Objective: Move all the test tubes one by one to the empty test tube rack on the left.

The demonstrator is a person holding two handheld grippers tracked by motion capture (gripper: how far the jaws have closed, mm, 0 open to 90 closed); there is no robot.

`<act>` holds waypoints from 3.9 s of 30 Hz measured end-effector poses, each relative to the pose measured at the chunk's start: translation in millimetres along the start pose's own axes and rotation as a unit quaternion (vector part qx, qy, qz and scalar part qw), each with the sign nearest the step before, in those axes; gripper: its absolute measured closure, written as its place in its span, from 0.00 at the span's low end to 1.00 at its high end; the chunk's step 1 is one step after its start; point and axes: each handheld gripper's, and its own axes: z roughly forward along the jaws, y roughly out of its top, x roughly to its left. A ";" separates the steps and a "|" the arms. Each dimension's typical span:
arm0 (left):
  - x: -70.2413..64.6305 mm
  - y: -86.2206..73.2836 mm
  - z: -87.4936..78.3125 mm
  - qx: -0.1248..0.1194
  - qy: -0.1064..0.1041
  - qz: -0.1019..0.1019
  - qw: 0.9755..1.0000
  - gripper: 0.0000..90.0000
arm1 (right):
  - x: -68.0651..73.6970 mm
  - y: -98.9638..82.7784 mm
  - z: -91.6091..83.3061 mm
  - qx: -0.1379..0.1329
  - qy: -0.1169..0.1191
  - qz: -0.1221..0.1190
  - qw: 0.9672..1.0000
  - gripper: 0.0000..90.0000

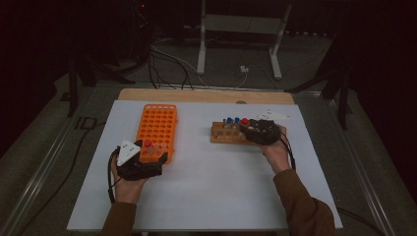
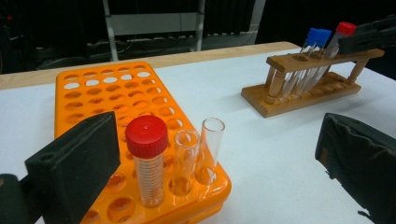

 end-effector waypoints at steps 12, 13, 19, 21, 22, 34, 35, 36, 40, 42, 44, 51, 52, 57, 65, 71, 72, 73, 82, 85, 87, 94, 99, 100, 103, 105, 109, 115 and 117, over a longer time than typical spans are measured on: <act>-6.0 0.9 2.7 0.010 -0.007 0.026 1.000 0.01 | -1.4 -3.4 13.2 -0.005 -0.006 0.009 1.000 0.83; -5.9 0.9 2.7 0.010 -0.007 0.025 1.000 0.01 | -0.8 -3.0 13.1 -0.007 -0.007 0.005 1.000 0.83; -4.1 -0.3 2.1 0.008 -0.008 0.016 1.000 0.00 | 1.8 1.3 5.6 -0.020 -0.009 0.002 1.000 0.83; -3.1 -0.6 1.5 0.006 -0.005 0.013 1.000 0.00 | 2.2 4.0 0.6 -0.029 -0.011 0.002 1.000 0.83; -2.0 -0.6 1.0 0.005 -0.004 0.012 1.000 0.00 | 2.2 5.5 -2.0 -0.033 -0.010 0.001 0.999 0.83; 0.1 4.9 -4.1 -0.013 0.010 0.004 1.000 0.01 | 10.1 29.7 -35.2 -0.068 -0.012 -0.031 0.997 0.83; -0.1 6.0 -4.2 -0.014 0.010 0.005 1.000 0.01 | 10.7 30.9 -37.3 -0.068 -0.011 -0.035 0.997 0.83; -0.7 7.7 -4.1 -0.014 0.010 0.009 1.000 0.01 | 11.5 31.8 -39.5 -0.068 -0.009 -0.040 0.997 0.83; -4.1 12.6 -4.0 -0.018 0.001 0.013 1.000 0.01 | 12.9 33.3 -50.2 -0.074 -0.005 -0.046 0.996 0.83; -7.6 15.4 -2.8 -0.022 -0.003 0.018 1.000 0.01 | 12.6 33.0 -55.2 -0.077 0.003 -0.042 0.996 0.83; -11.5 18.1 -1.5 -0.026 -0.003 0.025 0.999 0.01 | 13.2 31.5 -58.7 -0.076 0.014 -0.036 0.996 0.83; -24.9 25.5 7.7 -0.030 -0.010 0.045 0.999 0.05 | 25.7 22.4 -61.1 -0.056 0.043 -0.047 0.996 0.83; -27.8 26.1 9.8 -0.028 -0.012 0.048 0.998 0.05 | 27.3 21.6 -61.0 -0.054 0.045 -0.049 0.996 0.83; -41.9 29.4 21.1 -0.034 -0.036 0.048 0.998 0.07 | 38.8 19.0 -59.1 -0.048 0.071 -0.049 0.995 0.83; -69.7 32.5 45.8 -0.015 -0.067 0.058 0.996 0.10 | 67.7 21.6 -52.1 -0.037 0.113 -0.062 0.991 0.83; -88.8 33.6 59.2 -0.005 -0.092 0.072 0.993 0.14 | 85.3 24.4 -47.6 -0.032 0.142 -0.064 0.987 0.83; -91.7 33.8 60.8 -0.003 -0.095 0.076 0.993 0.16 | 87.6 25.1 -46.9 -0.032 0.146 -0.064 0.987 0.83; -94.4 34.1 62.5 0.000 -0.096 0.081 0.992 0.17 | 90.0 25.7 -46.4 -0.031 0.150 -0.062 0.986 0.83; -110.0 32.1 71.9 0.016 -0.105 0.110 0.988 0.37 | 107.0 28.4 -40.5 -0.023 0.176 -0.068 0.982 0.83; -110.8 32.0 71.2 0.012 -0.111 0.115 0.987 0.52 | 109.1 28.4 -39.4 -0.021 0.184 -0.067 0.980 0.83; -110.8 31.9 70.1 0.011 -0.114 0.119 0.986 0.62 | 110.0 28.3 -38.7 -0.020 0.185 -0.068 0.980 0.83; -111.3 31.4 69.5 0.013 -0.127 0.128 0.983 0.81 | 108.5 28.0 -37.9 -0.018 0.189 -0.065 0.980 0.83; -111.1 30.6 70.5 0.017 -0.126 0.129 0.983 0.83 | 106.4 27.4 -38.7 -0.021 0.195 -0.063 0.978 0.72; -110.3 30.5 70.5 0.018 -0.124 0.129 0.984 0.83 | 105.3 27.6 -39.7 -0.025 0.200 -0.062 0.978 0.66; -106.2 30.7 68.6 0.019 -0.118 0.127 0.985 0.83 | 100.2 28.1 -43.8 -0.034 0.205 -0.056 0.977 0.48; -103.0 30.7 66.0 0.018 -0.113 0.125 0.986 0.83 | 96.6 27.8 -47.2 -0.039 0.196 -0.050 0.979 0.38; -94.2 30.3 57.5 0.013 -0.107 0.114 0.988 0.83 | 88.0 25.6 -51.8 -0.046 0.165 -0.045 0.984 0.17; -75.0 28.0 37.1 0.003 -0.091 0.099 0.991 0.83 | 73.4 19.5 -53.8 -0.046 0.130 -0.028 0.990 0.02; -66.5 27.1 29.6 -0.001 -0.082 0.093 0.992 0.83 | 69.8 17.5 -55.0 -0.050 0.122 -0.025 0.991 0.00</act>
